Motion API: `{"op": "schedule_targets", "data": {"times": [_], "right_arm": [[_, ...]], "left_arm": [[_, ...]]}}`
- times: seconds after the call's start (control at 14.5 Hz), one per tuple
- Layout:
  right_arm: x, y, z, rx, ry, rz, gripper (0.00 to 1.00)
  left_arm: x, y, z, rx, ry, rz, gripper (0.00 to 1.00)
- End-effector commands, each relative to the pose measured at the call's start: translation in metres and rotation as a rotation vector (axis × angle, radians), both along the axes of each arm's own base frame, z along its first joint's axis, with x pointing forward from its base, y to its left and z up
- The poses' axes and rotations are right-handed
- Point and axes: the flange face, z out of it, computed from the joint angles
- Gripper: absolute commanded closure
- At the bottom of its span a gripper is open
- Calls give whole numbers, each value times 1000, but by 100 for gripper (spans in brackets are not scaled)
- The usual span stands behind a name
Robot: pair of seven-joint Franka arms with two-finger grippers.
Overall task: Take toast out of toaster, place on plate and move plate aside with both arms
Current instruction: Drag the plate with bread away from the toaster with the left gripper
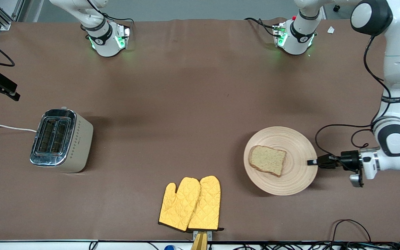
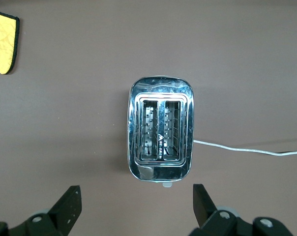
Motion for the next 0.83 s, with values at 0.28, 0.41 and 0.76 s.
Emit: {"op": "schedule_targets", "data": {"times": [0.28, 0.41, 0.76], "right_arm": [[1, 7, 2, -13, 8, 17, 0], [-1, 6, 1, -11, 28, 16, 0], [-2, 2, 1, -11, 30, 15, 0]], "left_arm": [[-36, 81, -31, -62, 52, 37, 100], [-44, 90, -55, -85, 83, 50, 100], [-53, 92, -71, -99, 125, 62, 87]]}}
